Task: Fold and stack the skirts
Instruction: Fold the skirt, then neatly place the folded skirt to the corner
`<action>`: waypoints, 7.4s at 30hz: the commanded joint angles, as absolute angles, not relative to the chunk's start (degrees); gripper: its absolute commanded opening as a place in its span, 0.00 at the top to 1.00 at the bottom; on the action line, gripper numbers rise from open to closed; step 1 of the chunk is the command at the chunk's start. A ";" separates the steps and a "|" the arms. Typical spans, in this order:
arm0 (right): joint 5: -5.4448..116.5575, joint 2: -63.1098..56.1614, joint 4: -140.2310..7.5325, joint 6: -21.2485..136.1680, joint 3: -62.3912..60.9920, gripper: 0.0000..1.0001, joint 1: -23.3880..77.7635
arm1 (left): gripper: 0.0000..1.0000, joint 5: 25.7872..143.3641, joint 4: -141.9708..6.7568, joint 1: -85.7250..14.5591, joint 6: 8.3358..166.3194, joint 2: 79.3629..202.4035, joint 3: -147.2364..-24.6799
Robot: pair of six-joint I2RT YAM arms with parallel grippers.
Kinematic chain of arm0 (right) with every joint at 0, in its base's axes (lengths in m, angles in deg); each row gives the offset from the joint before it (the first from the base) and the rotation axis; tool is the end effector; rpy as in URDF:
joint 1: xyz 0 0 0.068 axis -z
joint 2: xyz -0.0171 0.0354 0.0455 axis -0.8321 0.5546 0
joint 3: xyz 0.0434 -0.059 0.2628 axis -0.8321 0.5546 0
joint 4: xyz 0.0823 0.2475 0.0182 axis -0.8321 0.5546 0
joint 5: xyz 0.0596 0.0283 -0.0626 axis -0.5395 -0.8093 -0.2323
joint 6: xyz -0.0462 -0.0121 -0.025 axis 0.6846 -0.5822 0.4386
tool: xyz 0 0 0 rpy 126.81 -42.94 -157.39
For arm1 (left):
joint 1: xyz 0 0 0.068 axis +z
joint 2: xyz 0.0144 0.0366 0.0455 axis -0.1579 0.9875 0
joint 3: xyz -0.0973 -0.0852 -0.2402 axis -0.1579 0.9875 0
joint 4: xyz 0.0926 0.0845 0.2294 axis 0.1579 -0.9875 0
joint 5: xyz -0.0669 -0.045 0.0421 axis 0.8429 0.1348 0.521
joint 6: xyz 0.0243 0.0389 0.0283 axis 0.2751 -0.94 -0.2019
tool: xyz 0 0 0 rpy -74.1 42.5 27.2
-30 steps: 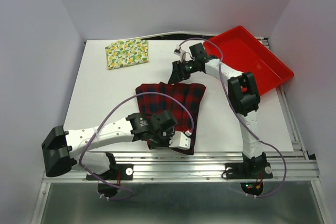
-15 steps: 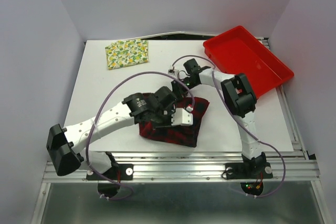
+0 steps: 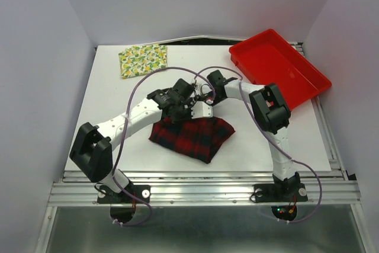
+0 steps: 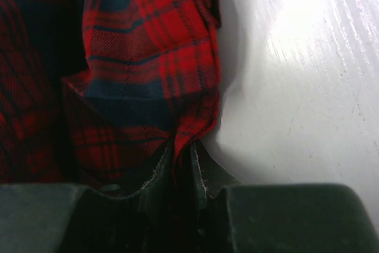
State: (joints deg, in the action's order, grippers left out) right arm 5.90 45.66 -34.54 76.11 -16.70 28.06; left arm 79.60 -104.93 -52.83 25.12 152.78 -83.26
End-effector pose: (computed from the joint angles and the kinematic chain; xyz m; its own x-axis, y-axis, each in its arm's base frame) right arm 0.3820 0.2392 0.1210 -0.7131 -0.5091 -0.4821 -0.6575 0.2470 0.7118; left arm 0.2334 -0.2262 0.2718 0.1867 0.8897 -0.4166 0.9000 0.0151 0.4355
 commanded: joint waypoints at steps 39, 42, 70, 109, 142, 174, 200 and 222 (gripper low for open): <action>7.38 47.72 -32.23 76.49 -20.16 0.79 28.01 | 0.16 77.54 -69.52 -49.16 21.14 139.08 -74.60; 8.26 47.11 -32.23 75.27 -21.65 0.78 28.63 | 0.15 78.42 -74.61 -48.20 27.39 133.25 -75.48; 12.58 52.11 -35.21 65.51 -32.47 0.86 31.53 | 0.56 117.01 -70.15 -28.60 67.81 164.07 -73.02; 4.39 22.13 -68.63 33.31 4.54 0.50 33.29 | 0.54 126.85 -42.30 -23.32 106.68 168.11 -74.95; 19.87 32.78 -12.71 89.06 -32.19 0.43 30.39 | 0.02 106.56 -57.93 -18.14 91.76 142.28 -67.58; 34.63 41.48 -27.74 68.68 -46.88 0.17 29.86 | 0.44 121.66 -64.96 -16.19 97.37 161.46 -57.74; 71.20 39.98 -35.30 50.56 -38.53 0.45 3.84 | 0.02 109.62 -64.26 4.98 110.64 126.91 -50.35; 76.74 53.35 -36.27 48.72 -42.93 0.86 4.37 | 0.12 115.74 -62.61 4.98 104.68 126.91 -45.35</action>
